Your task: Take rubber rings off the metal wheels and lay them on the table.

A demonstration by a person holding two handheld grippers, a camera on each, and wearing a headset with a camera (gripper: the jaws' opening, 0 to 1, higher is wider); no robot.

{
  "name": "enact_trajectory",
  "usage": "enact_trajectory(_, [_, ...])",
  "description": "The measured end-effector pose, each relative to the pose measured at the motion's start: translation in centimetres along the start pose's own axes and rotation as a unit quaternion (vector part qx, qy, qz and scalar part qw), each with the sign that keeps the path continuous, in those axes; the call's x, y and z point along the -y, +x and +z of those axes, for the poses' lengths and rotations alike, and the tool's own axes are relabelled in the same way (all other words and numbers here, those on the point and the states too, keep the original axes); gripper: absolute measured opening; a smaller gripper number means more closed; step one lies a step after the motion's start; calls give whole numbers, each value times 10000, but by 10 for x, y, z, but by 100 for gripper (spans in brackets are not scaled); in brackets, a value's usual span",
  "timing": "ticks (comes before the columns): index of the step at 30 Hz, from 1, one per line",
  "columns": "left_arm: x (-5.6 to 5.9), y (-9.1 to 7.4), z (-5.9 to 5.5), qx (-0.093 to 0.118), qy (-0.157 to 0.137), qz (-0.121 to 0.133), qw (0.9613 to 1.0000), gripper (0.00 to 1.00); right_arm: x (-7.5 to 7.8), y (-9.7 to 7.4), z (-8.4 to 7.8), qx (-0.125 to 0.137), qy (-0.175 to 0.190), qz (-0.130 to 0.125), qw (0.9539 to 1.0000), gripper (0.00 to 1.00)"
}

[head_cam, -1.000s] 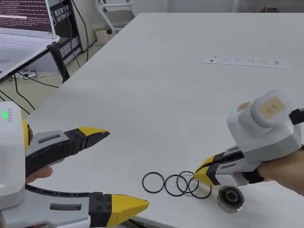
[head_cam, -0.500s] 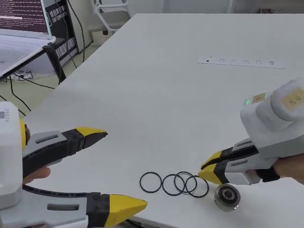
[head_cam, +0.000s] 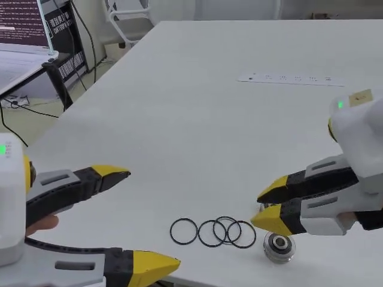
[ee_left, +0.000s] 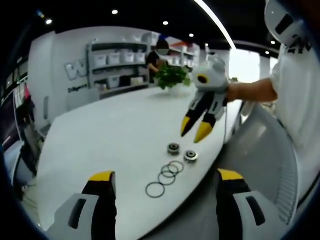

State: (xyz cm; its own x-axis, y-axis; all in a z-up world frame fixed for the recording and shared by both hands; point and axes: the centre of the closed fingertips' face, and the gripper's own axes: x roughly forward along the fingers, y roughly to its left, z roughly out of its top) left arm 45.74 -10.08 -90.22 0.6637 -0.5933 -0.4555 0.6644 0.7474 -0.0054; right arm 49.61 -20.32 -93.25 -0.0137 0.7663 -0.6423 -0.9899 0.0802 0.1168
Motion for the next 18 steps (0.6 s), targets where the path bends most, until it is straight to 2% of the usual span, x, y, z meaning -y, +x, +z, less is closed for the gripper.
enact_trajectory(3, [0, 0, -1, -25, 7, -13, 10000, 84, -1, -10, 1, -30, -180, -169, 9997, 26])
enact_trajectory(7, [0, 0, -1, -47, 53, -25, 10000, 85, -10, -26, 1, -38, -290, -218, 9993, 33])
enact_trajectory(13, [-1, 1, -3, -95, 106, -58, 9999, 86, -16, -52, 4, -77, -617, -446, 9971, 46])
enact_trajectory(18, [-1, 2, -4, -117, 128, -94, 9998, 87, -12, -70, 3, -56, -681, -636, 9956, 53])
